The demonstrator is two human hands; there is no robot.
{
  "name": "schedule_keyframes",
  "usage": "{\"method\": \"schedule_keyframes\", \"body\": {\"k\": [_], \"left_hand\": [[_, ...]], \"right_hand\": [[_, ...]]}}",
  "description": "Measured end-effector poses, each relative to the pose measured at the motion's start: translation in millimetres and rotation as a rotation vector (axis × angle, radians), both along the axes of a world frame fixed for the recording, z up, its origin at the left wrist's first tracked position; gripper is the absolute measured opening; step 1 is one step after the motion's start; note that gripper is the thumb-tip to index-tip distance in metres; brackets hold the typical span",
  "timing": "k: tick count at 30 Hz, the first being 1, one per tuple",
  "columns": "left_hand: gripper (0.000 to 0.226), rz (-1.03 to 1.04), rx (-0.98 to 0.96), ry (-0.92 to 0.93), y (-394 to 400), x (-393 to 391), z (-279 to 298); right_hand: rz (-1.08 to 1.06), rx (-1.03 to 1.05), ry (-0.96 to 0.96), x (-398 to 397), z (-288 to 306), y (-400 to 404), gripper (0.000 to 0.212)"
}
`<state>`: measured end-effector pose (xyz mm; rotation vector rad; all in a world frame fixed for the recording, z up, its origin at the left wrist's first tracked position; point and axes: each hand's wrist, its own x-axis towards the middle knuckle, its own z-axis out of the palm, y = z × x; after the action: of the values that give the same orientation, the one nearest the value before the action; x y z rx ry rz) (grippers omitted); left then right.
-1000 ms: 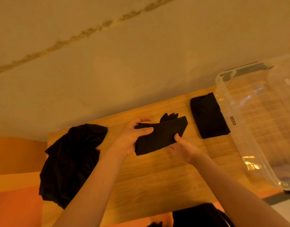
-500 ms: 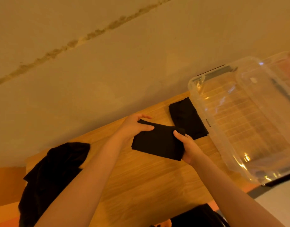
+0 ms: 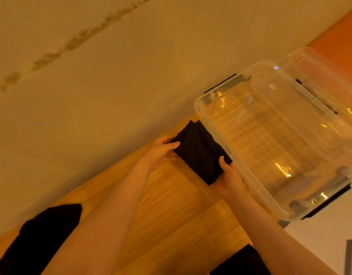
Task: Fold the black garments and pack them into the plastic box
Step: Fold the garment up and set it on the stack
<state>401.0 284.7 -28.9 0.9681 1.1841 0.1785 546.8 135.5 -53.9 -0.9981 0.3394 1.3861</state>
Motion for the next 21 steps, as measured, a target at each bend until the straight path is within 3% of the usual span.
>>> {"method": "schedule_keyframes", "body": {"k": [3, 6, 10, 14, 21], "left_hand": [[0.033, 0.162, 0.022, -0.023, 2.7, 17.4, -9.7], [0.032, 0.335, 0.000, -0.026, 2.6, 27.7, -16.2], [0.027, 0.474, 0.025, -0.005, -1.7, 39.0, -22.1], [0.030, 0.521, 0.118, 0.029, -8.3, 43.5, -20.8], [0.042, 0.474, -0.024, 0.105, -34.5, 31.9, -28.6]], "right_hand": [[-0.047, -0.035, -0.018, 0.7, -0.3, 4.1, 0.017], [-0.092, -0.137, -0.069, -1.1, -6.0, 10.3, 0.032], [-0.098, -0.314, -0.326, -10.2, -12.0, 15.0, 0.040], [-0.150, -0.376, -0.459, -19.5, -7.1, 18.6, 0.039], [-0.077, -0.523, -0.692, -25.5, -0.2, 15.1, 0.044]]}}
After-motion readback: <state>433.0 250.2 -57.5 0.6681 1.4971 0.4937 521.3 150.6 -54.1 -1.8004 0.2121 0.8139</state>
